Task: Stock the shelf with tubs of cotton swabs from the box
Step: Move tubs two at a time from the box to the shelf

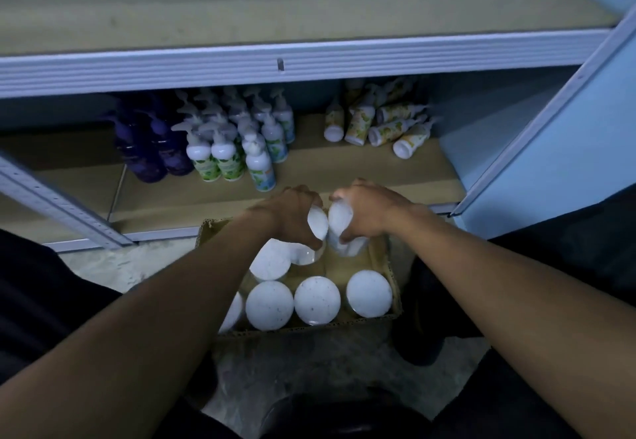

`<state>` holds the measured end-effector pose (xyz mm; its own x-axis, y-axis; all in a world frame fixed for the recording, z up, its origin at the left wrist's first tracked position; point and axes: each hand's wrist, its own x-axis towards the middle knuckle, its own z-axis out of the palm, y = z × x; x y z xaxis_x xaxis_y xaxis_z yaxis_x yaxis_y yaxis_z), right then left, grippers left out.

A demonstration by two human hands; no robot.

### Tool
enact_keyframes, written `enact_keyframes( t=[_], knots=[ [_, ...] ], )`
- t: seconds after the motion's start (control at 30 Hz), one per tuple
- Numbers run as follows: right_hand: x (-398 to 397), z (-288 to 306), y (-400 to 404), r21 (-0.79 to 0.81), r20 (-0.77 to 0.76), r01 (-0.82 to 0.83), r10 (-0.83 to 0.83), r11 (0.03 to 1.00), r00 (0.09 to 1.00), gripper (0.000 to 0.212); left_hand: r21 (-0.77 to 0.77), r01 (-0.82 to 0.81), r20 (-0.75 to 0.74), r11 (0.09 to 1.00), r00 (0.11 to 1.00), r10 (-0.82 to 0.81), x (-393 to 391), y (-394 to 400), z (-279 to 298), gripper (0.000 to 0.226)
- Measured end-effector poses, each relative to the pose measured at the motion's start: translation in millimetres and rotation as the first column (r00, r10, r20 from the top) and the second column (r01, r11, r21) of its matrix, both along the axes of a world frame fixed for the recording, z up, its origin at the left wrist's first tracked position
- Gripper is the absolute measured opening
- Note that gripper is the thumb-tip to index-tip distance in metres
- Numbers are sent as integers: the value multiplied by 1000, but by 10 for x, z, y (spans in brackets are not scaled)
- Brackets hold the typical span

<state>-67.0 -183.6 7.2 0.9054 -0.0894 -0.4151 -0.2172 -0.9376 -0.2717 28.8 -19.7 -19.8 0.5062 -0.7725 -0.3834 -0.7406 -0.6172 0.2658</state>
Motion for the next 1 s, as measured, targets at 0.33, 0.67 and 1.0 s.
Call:
enact_keyframes(
  t=[0.33, 0.67, 1.0],
  knots=[
    [-82, 1055, 111, -62, 174, -62, 72, 996, 982, 89, -59, -2, 78, 998, 997, 6, 4, 180, 1207, 76],
    [-88, 2096, 122, -116, 312, -84, 116, 990, 943, 85, -81, -31, 237, 996, 970, 50, -1, 230, 2380, 74],
    [120, 2927, 102, -221, 415, -87, 174, 971, 893, 84, -102, -26, 394, 994, 917, 65, 116, 229, 3295, 71]
  ],
)
